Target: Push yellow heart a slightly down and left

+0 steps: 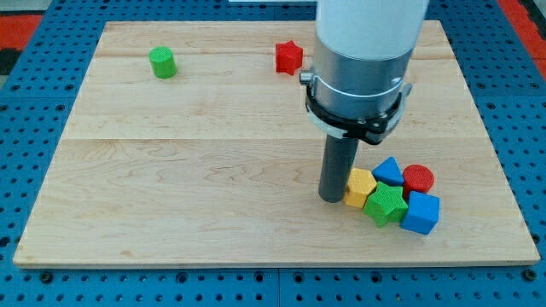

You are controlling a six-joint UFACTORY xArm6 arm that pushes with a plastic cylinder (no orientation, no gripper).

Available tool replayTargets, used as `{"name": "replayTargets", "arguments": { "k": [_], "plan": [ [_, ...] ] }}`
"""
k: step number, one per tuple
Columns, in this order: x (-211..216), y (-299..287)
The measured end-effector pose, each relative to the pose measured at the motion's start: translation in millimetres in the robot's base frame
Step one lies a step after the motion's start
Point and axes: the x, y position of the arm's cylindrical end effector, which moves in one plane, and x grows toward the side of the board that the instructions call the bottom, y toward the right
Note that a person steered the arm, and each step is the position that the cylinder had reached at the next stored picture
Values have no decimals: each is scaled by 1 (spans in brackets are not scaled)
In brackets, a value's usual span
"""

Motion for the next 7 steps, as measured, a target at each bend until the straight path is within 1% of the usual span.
{"name": "replayTargets", "arguments": {
  "k": [1,2,4,5,6,7],
  "plan": [
    [-39,-39],
    [-98,-58],
    [-193,19],
    [-251,24],
    [-285,63],
    [-273,109]
  ]
}}
